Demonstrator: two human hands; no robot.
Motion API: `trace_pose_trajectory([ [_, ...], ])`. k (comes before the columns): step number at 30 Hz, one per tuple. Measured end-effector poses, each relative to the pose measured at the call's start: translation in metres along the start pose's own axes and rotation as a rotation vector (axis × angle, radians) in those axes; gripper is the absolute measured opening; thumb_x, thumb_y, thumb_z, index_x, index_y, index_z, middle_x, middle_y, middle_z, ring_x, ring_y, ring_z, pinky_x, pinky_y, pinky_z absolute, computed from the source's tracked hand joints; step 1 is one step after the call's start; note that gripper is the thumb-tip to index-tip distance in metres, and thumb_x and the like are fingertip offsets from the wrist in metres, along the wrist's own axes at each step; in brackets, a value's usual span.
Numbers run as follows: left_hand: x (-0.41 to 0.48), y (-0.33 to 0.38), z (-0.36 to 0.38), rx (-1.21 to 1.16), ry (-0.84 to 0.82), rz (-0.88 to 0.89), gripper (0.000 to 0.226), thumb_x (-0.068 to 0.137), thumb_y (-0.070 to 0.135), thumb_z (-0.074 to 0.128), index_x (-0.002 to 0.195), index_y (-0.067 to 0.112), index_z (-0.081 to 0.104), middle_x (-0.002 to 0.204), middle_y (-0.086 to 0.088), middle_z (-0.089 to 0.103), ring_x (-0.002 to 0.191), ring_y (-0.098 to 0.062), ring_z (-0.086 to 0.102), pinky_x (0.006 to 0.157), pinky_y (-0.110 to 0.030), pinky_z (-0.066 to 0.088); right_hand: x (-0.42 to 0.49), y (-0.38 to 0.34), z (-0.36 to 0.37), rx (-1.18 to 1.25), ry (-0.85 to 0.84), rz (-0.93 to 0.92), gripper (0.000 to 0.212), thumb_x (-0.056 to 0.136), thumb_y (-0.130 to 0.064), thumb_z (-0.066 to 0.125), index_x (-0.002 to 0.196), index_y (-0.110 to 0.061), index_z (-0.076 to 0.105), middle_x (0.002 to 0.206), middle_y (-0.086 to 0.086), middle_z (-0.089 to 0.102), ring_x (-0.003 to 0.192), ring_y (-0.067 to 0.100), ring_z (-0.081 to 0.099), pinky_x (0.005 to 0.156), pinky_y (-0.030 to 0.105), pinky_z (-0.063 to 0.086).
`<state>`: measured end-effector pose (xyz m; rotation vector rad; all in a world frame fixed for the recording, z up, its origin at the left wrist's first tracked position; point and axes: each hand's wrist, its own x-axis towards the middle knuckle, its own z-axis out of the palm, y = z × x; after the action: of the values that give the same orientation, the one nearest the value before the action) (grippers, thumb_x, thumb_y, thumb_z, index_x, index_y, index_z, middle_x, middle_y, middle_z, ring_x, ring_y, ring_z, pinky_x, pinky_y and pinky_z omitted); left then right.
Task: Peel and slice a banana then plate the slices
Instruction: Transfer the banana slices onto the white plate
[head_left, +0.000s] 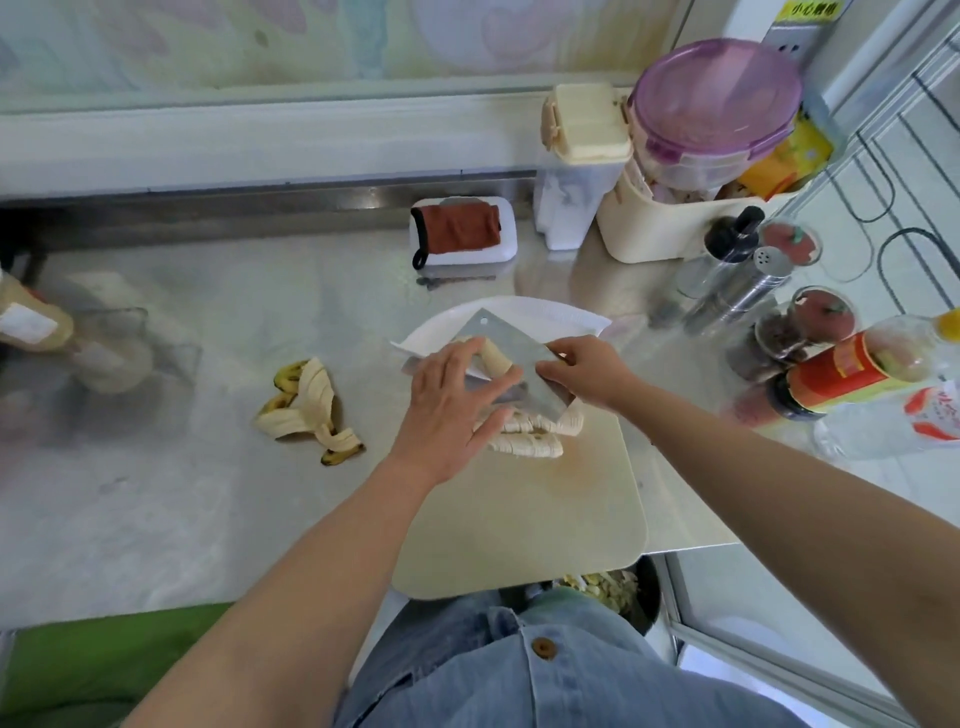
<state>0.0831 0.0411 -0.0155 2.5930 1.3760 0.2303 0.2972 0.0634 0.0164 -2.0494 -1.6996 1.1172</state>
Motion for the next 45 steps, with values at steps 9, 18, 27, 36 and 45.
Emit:
trace_pose_trajectory([
  [9,0.018,-0.019,0.004,0.006,-0.108,0.096,0.049,0.097,0.054,0.020,0.142,0.044,0.036,0.155,-0.011,0.014,0.141,-0.034,0.014,0.115,-0.056,0.012,0.009,-0.006,0.003,-0.034,-0.016,0.052,0.029,0.089,-0.023,0.059,0.115,-0.014,0.067,0.090,0.000,0.065,0.079,0.014,0.057,0.070,0.024,0.043],
  [18,0.024,-0.022,0.008,0.037,-0.167,0.094,0.057,0.097,0.057,0.003,0.142,0.043,0.035,0.156,-0.009,0.017,0.143,-0.034,0.018,0.115,-0.056,0.014,0.015,-0.004,0.000,-0.001,-0.010,0.070,0.028,0.089,-0.023,0.059,0.113,-0.011,0.068,0.082,-0.003,0.061,0.068,0.009,0.054,0.055,0.016,0.039],
  [27,0.024,-0.018,0.005,-0.103,-0.234,-0.088,0.073,0.084,0.066,-0.016,0.146,0.050,0.018,0.157,0.001,-0.012,0.143,-0.026,-0.011,0.117,-0.051,-0.001,0.016,-0.001,-0.001,0.024,-0.083,0.062,0.027,0.089,-0.024,0.058,0.113,-0.013,0.068,0.079,-0.005,0.062,0.067,0.007,0.056,0.055,0.016,0.040],
  [36,0.027,-0.020,0.007,-0.106,-0.228,-0.178,0.064,0.088,0.060,-0.008,0.145,0.052,0.018,0.157,0.005,-0.017,0.143,-0.021,-0.019,0.116,-0.049,-0.010,0.018,0.009,-0.009,-0.011,-0.150,0.031,0.032,0.090,-0.025,0.059,0.118,-0.014,0.066,0.089,0.000,0.064,0.072,0.011,0.056,0.054,0.015,0.037],
  [45,0.029,-0.017,0.013,-0.114,-0.186,-0.283,0.063,0.089,0.059,-0.007,0.145,0.049,0.021,0.158,0.005,-0.012,0.143,-0.019,-0.017,0.114,-0.048,-0.012,0.024,0.016,-0.024,-0.071,-0.132,0.004,0.026,0.088,-0.026,0.062,0.110,-0.015,0.070,0.072,-0.004,0.058,0.065,0.009,0.050,0.060,0.020,0.041],
])
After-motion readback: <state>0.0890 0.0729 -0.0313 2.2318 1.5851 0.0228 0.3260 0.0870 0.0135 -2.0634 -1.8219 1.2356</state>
